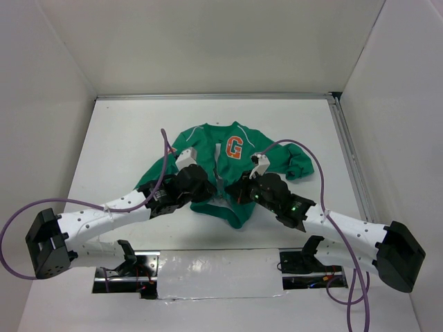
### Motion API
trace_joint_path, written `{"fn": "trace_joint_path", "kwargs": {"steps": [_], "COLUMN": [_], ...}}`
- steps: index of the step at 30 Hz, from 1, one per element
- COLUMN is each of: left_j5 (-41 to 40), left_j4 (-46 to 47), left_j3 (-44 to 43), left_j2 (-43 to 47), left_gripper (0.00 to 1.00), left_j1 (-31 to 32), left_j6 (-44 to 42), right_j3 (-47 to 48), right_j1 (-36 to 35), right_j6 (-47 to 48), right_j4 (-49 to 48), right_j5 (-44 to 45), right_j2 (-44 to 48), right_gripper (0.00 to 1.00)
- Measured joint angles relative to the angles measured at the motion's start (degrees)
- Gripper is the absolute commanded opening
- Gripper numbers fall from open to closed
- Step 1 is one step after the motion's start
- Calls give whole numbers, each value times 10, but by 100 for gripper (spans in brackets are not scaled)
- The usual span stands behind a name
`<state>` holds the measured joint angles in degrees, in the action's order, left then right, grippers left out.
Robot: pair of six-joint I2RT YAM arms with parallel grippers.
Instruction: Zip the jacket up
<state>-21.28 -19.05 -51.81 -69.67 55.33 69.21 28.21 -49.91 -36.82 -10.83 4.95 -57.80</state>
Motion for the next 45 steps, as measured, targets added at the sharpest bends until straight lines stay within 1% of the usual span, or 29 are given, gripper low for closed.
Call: {"fn": "trace_joint_path", "kwargs": {"steps": [6, 13, 45], "left_j5": [0, -19, -20], "left_j4": [-3, -16, 1], "left_j3": [-1, -1, -1], "left_j2": [-1, -1, -1], "left_gripper": [0, 0, 0], "left_j1": [0, 0, 0], "left_j6": [2, 17, 0], "right_j3": [0, 0, 0], "right_j1": [1, 1, 11], "right_j6": [0, 0, -6], "right_j4": [0, 0, -1], "right_j5": [-6, -9, -15], "right_j2": [1, 3, -5], "right_gripper": [0, 0, 0]}}
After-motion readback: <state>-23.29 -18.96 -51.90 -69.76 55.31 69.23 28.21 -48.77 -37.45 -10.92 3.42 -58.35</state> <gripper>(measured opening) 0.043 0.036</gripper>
